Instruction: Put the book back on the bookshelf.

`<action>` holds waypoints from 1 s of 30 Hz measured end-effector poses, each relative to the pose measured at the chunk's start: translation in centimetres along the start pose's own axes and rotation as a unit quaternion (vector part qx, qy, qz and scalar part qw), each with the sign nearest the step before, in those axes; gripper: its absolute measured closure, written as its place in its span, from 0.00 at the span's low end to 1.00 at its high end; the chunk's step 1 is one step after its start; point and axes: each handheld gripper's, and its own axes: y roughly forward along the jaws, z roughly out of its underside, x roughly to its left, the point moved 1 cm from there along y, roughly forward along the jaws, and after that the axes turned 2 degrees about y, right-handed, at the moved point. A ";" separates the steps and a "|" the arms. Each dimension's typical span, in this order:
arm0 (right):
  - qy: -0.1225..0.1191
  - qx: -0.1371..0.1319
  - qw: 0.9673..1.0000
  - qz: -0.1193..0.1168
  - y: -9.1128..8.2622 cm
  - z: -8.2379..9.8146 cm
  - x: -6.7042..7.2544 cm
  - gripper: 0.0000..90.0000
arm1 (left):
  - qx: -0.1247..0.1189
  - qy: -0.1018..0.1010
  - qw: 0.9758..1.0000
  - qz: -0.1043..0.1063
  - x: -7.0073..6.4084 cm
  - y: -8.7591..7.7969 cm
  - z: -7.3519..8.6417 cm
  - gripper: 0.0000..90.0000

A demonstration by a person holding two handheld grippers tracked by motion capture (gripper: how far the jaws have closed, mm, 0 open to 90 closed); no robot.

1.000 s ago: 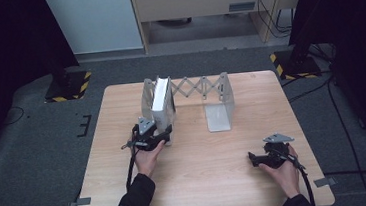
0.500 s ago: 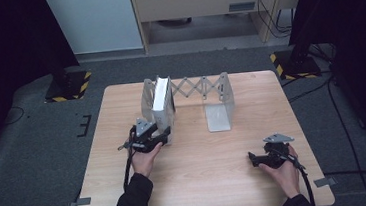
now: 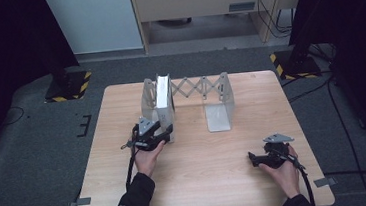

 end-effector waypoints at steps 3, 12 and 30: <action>0.000 0.000 1.000 0.000 0.0 0.0 0.0 0.04 | 0.006 0.001 1.000 -0.001 0.2 0.1 -0.3 0.50; 0.000 0.001 1.000 0.000 0.0 0.0 0.0 0.04 | 0.010 0.011 1.000 -0.007 0.8 1.3 -1.0 0.50; 0.000 0.000 1.000 0.000 0.0 0.0 0.0 0.04 | 0.006 0.020 1.000 -0.008 0.5 0.6 -1.6 0.46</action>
